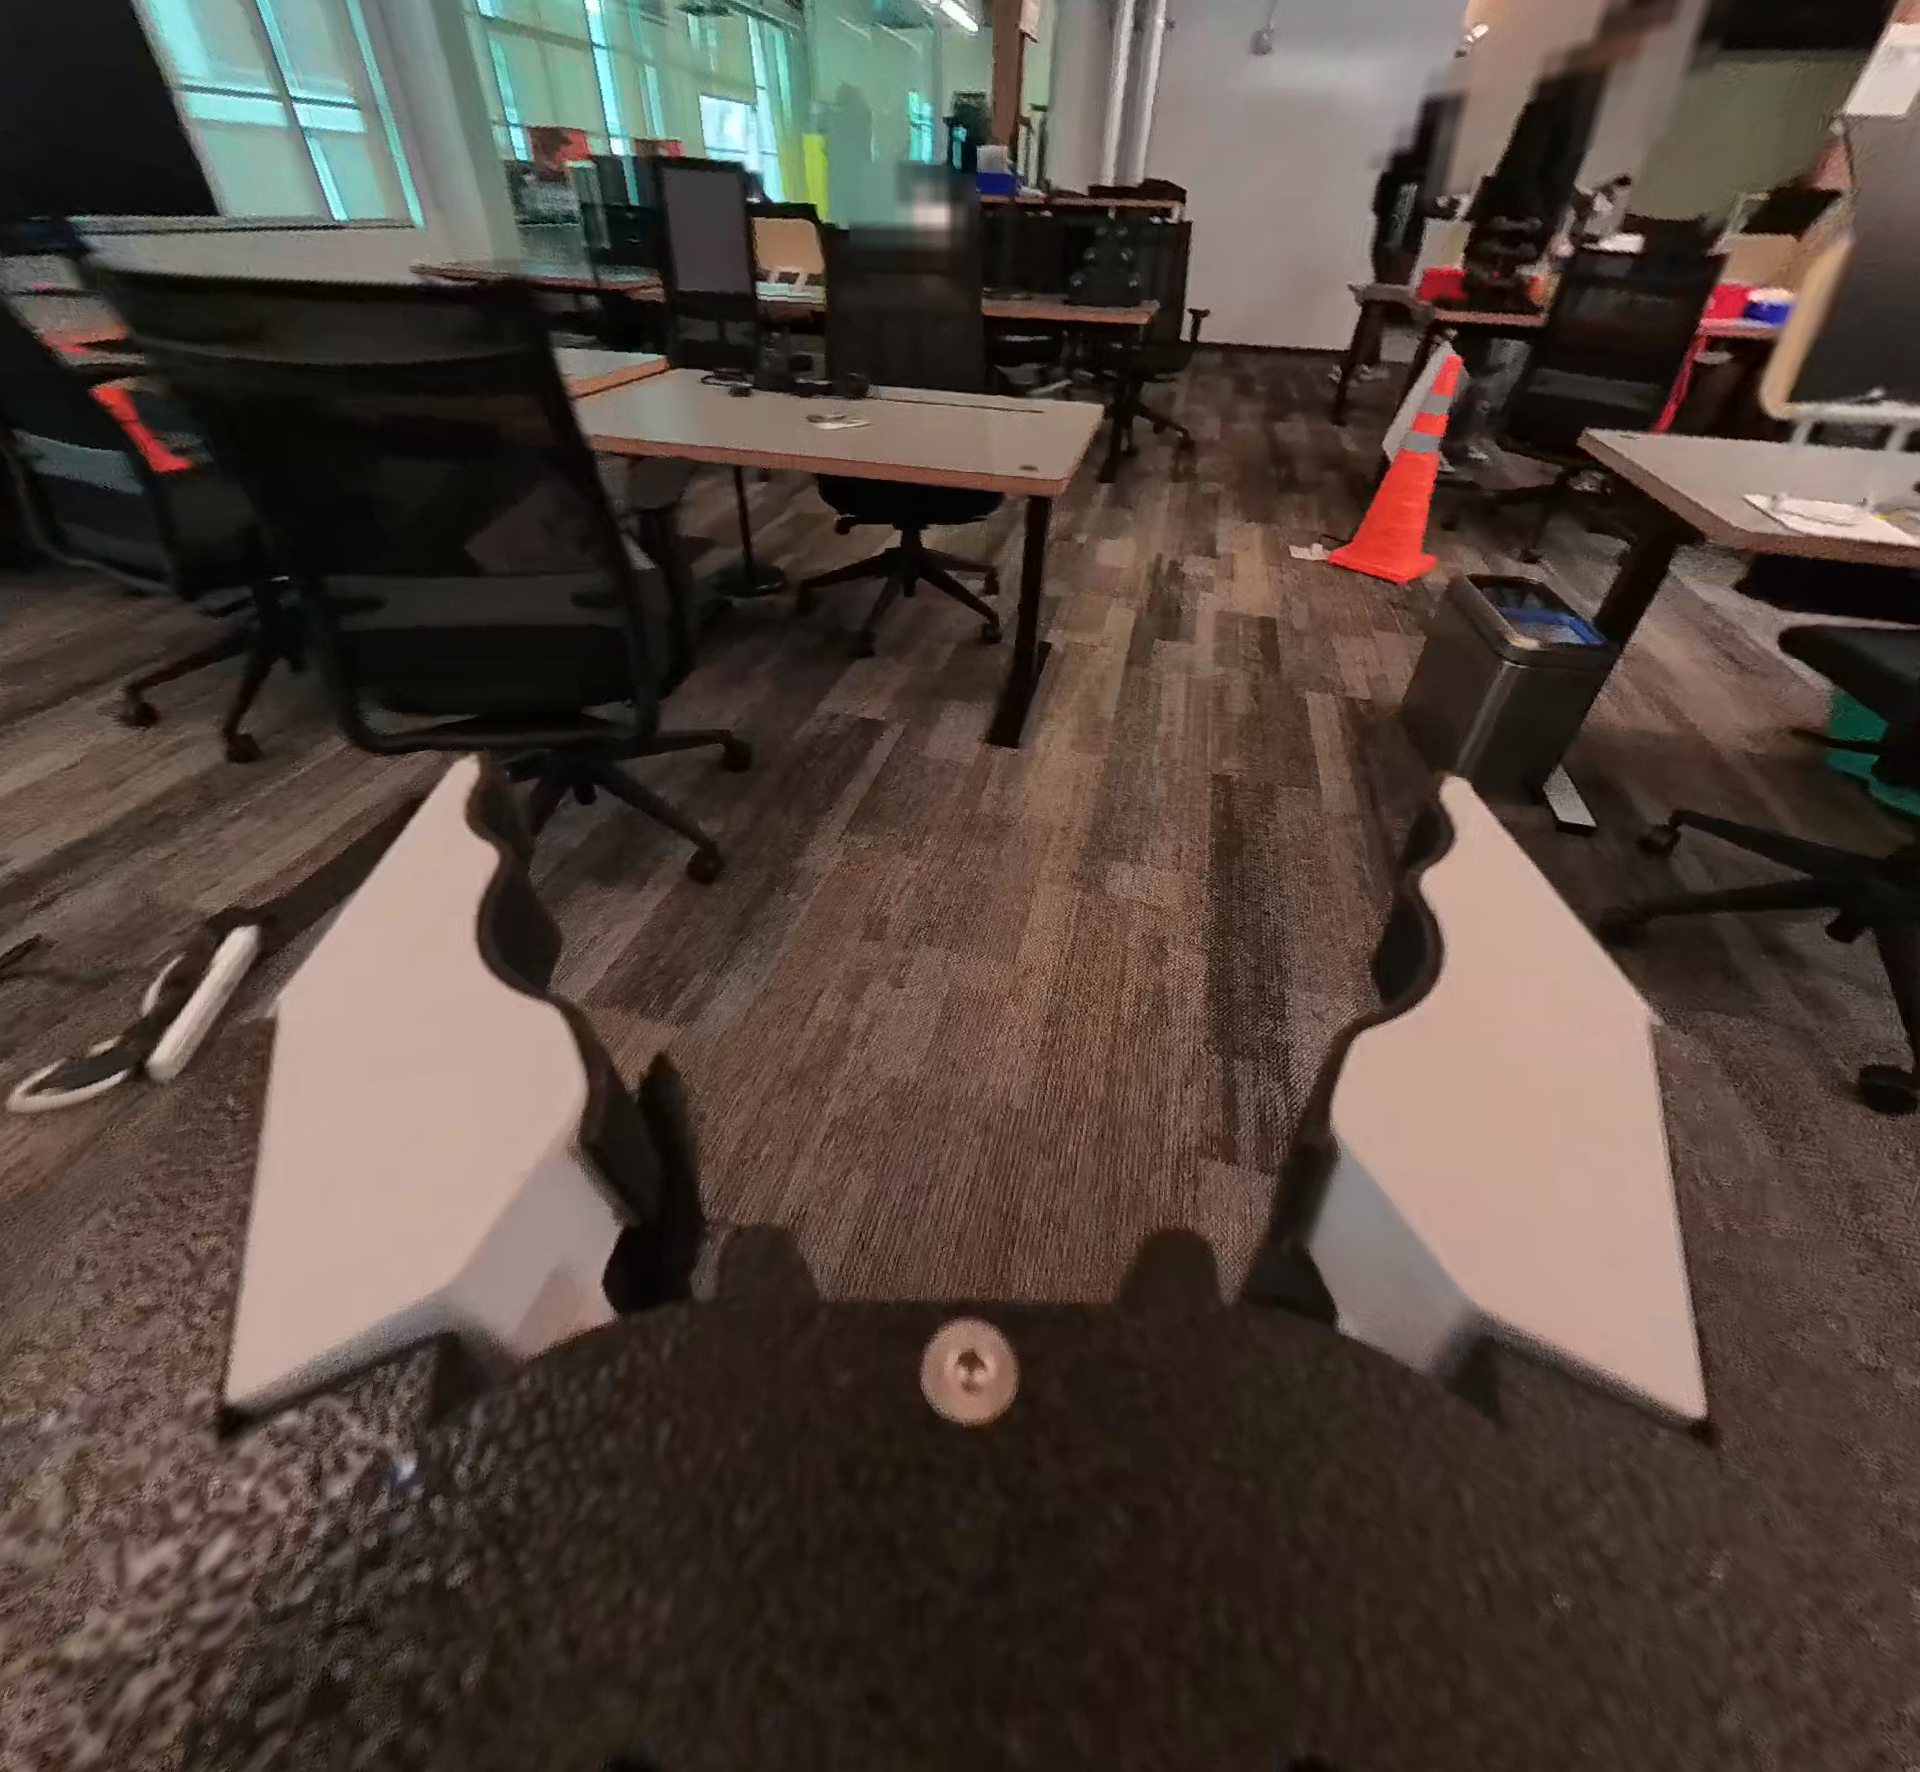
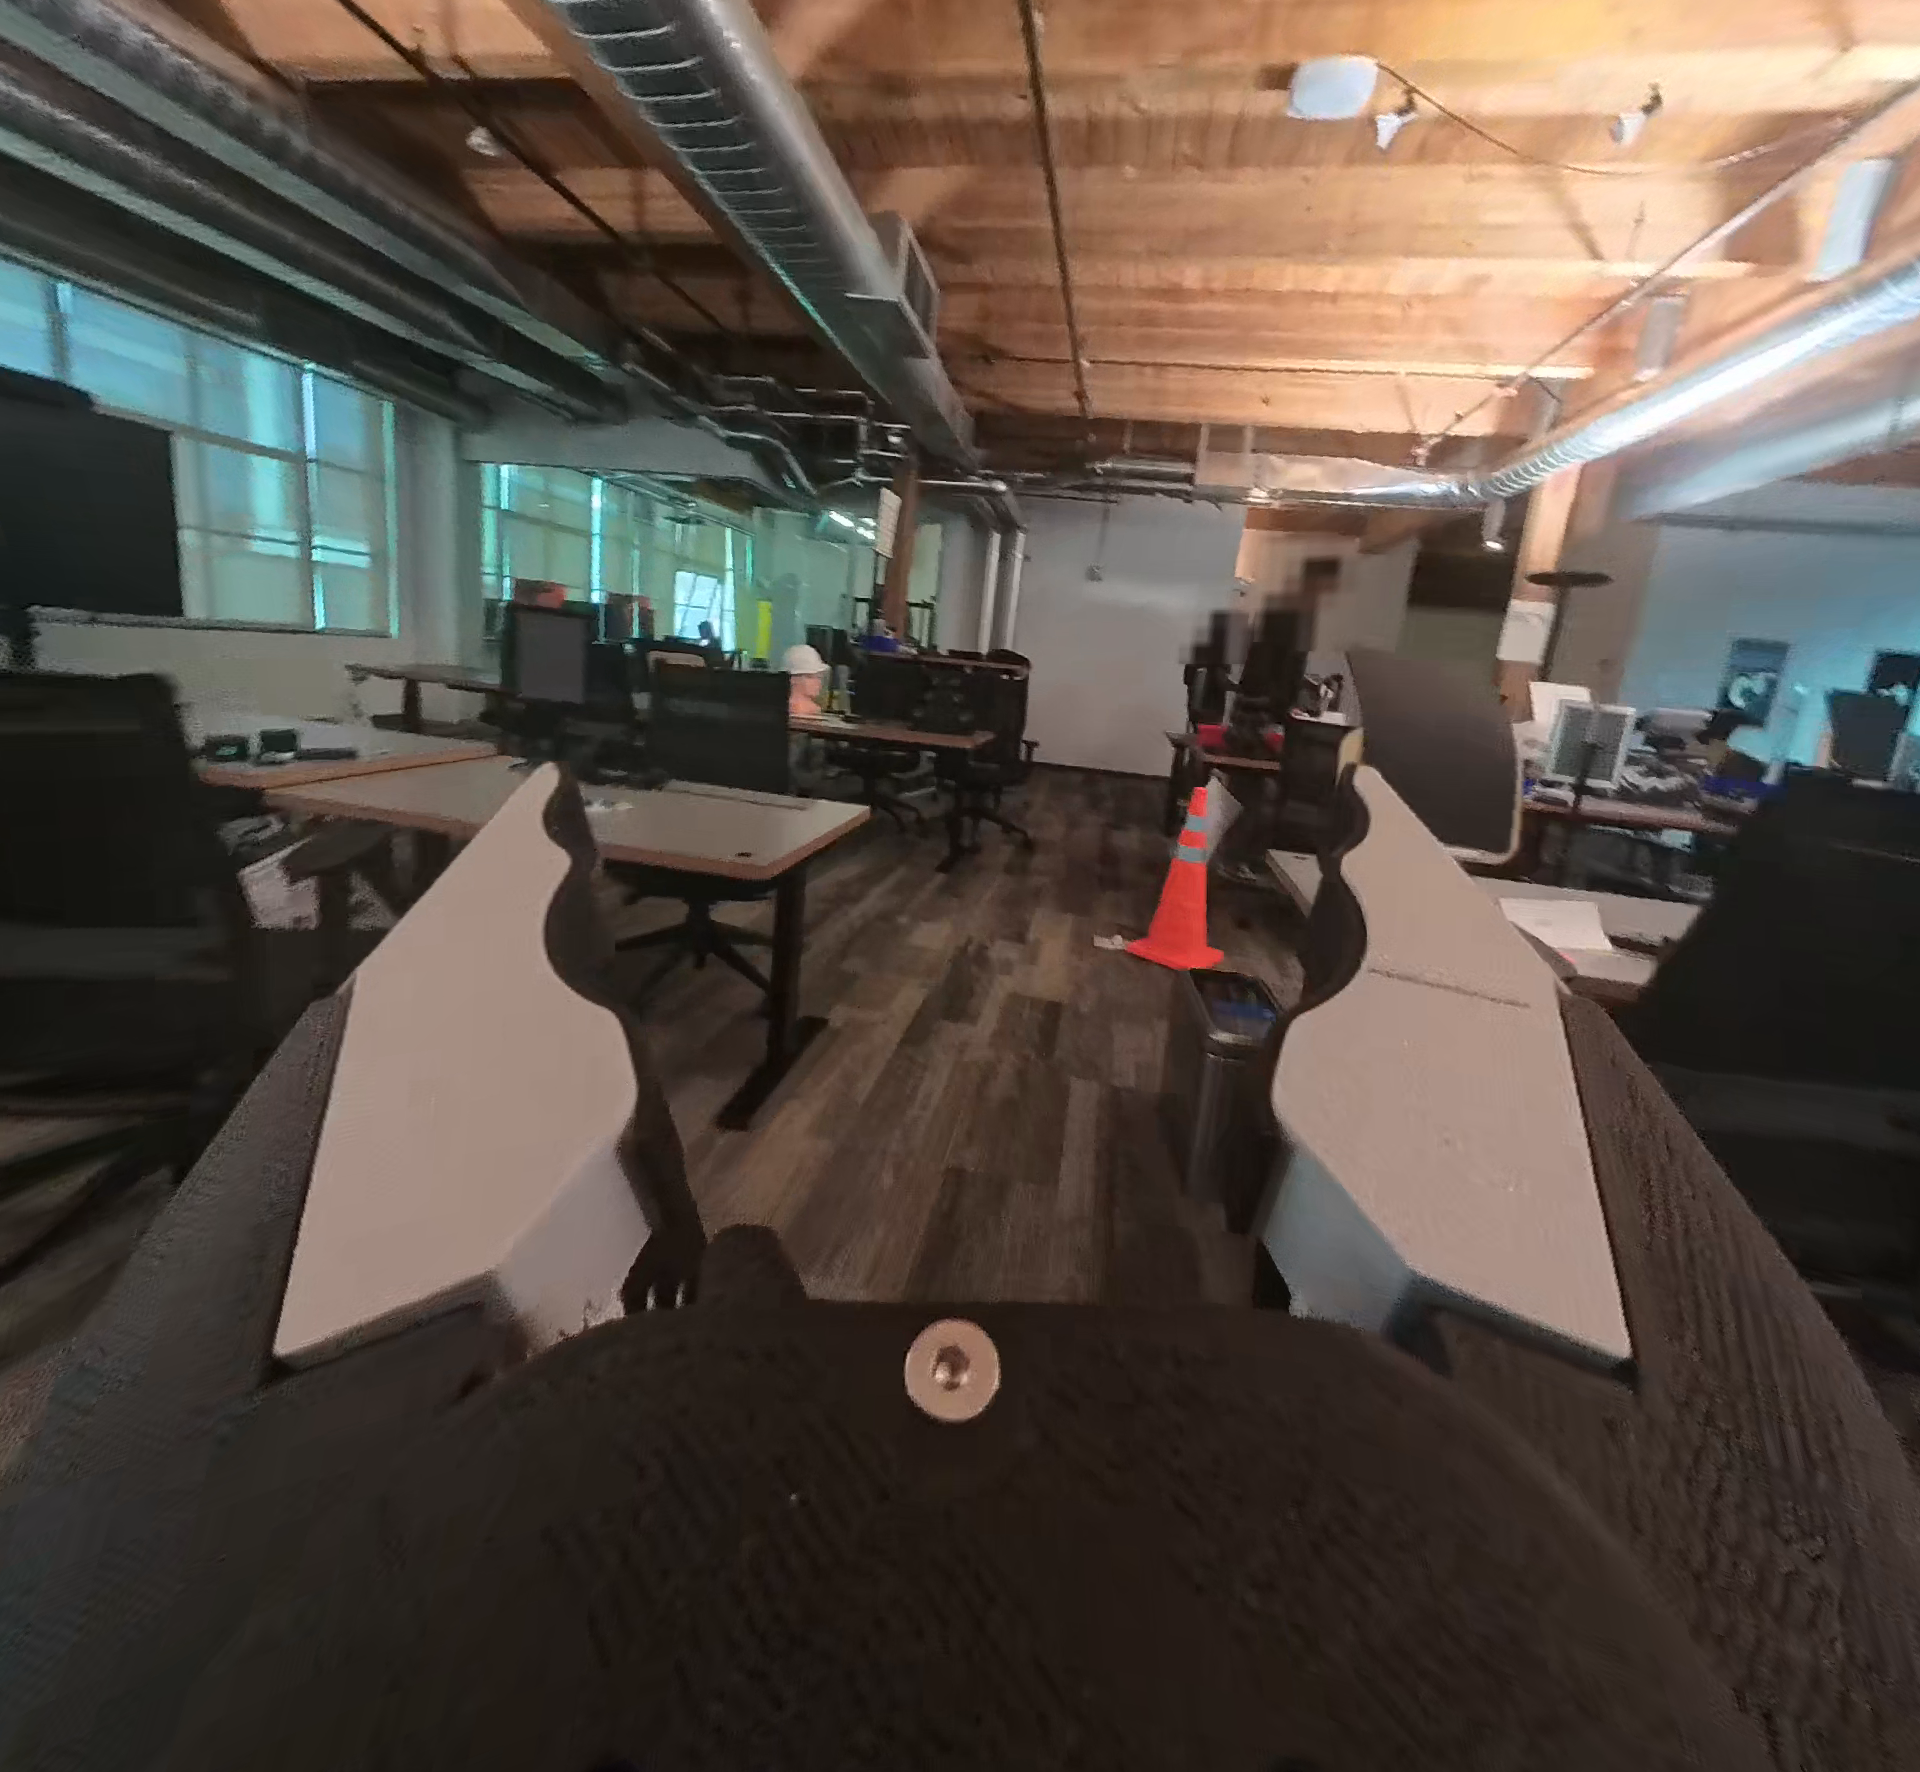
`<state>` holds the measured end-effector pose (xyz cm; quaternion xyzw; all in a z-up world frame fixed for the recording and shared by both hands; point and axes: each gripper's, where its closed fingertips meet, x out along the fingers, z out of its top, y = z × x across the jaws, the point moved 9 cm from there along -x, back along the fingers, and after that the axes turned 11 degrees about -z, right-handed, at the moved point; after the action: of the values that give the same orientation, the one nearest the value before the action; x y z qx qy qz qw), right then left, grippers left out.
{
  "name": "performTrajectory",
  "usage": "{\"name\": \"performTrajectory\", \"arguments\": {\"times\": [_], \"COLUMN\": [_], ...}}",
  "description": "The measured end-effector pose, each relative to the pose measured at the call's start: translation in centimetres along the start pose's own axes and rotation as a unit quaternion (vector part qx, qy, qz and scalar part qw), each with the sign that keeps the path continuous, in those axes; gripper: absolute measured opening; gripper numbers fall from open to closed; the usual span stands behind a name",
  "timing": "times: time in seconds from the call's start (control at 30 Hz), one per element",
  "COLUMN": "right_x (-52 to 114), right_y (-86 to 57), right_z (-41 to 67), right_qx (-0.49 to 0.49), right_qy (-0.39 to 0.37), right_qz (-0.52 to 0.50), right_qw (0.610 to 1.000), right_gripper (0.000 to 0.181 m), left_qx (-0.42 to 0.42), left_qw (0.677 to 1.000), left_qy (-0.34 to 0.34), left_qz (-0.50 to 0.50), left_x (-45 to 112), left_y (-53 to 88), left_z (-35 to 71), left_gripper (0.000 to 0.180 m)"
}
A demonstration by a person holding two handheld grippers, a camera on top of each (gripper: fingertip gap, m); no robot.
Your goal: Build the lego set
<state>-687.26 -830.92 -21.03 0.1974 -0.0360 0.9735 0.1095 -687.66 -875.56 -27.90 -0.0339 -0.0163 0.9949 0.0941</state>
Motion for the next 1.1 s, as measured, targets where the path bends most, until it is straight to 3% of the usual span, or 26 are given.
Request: {"name": "performTrajectory", "arguments": {"times": [0.17, 0.3, 0.43, 0.5, 0.63, 0.73, 0.93, 1.1], "right_x": [10.7, 16.7, 22.9, 27.3, 39.4, 49.9, 69.5, 83.7], "right_y": [-0.7, -3.5, -6.2, -7.3, -8.6, -8.4, -4.6, -0.1], "right_z": [-1.5, -6.7, -14.1, -17.7, -23.8, -26.7, -32.8, -40.0], "right_qx": [-0.05, -0.048, -0.077, -0.086, -0.094, -0.119, -0.1, -0.072], "right_qy": [-0.043, -0.001, 0.061, 0.088, 0.159, 0.213, 0.166, 0.147], "right_qz": [-0.06, -0.124, -0.175, -0.181, -0.135, -0.095, -0.02, 0.023], "right_qw": [0.996, 0.991, 0.98, 0.976, 0.973, 0.965, 0.981, 0.986], "right_gripper": [0.126, 0.126, 0.126, 0.119, 0.08, 0.075, 0.073, 0.071], "left_qx": [0.05, 0.031, 0.007, 0.008, 0.002, 0.005, 0.032, 0.032], "left_qw": [0.996, 0.991, 0.986, 0.986, 0.985, 0.977, 0.985, 0.985], "left_qy": [-0.018, -0.026, 0.019, 0.029, 0.073, 0.103, 0.073, 0.102], "left_qz": [-0.07, -0.128, -0.163, -0.165, -0.16, -0.185, -0.15, -0.134], "left_x": [16.8, 29.6, 42.3, 48.2, 60.4, 69.8, 84.9, 97.3], "left_y": [0.0, -2.2, -4.6, -5.4, -6.9, -8.1, -7.2, -4.9], "left_z": [4.0, 5.0, 2.8, 1.5, 1.0, 3.0, 4.7, 1.4], "left_gripper": [0.157, 0.157, 0.157, 0.148, 0.117, 0.101, 0.077, 0.056]}}
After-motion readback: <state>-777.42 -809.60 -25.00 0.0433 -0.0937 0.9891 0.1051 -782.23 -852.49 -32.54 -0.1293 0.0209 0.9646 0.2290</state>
